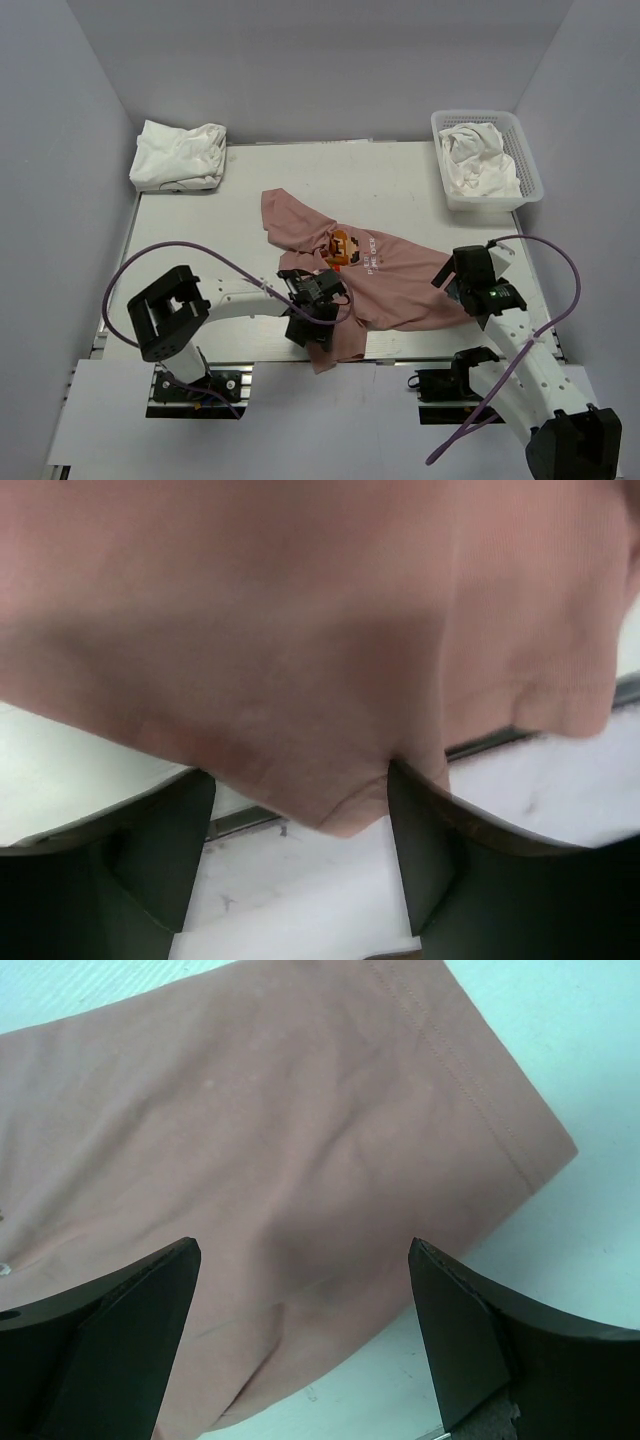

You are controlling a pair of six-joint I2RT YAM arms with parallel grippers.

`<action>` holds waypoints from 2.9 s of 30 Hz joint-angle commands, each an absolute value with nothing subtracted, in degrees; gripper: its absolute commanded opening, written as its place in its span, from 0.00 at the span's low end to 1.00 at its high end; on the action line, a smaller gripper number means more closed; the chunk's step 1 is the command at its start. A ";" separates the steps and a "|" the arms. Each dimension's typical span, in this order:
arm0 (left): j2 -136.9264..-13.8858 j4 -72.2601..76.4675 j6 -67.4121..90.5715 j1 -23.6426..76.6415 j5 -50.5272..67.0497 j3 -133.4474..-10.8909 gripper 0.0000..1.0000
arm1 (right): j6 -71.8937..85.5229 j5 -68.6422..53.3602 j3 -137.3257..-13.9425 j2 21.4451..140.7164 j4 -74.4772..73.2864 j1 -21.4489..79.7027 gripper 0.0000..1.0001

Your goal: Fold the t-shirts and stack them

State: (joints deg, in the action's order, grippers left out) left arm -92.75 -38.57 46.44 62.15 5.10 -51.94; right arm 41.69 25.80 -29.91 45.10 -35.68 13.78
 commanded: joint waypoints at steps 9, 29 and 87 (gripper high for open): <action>-106.79 -48.50 54.83 63.02 -18.26 -58.34 0.00 | 43.15 26.46 -28.48 46.40 -35.24 10.46 0.90; -78.75 -53.19 54.06 52.84 -58.44 -69.87 0.00 | 51.67 23.38 -26.19 45.27 -41.66 8.26 0.90; -51.06 -24.43 8.88 46.68 -25.24 -114.86 0.00 | 26.72 9.67 -108.81 46.23 -43.06 8.52 0.00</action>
State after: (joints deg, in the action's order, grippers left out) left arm -51.81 -22.70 11.18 47.13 -32.01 -109.86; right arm 30.55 11.22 -106.76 46.57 -41.28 8.40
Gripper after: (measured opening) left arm 0.023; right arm 0.021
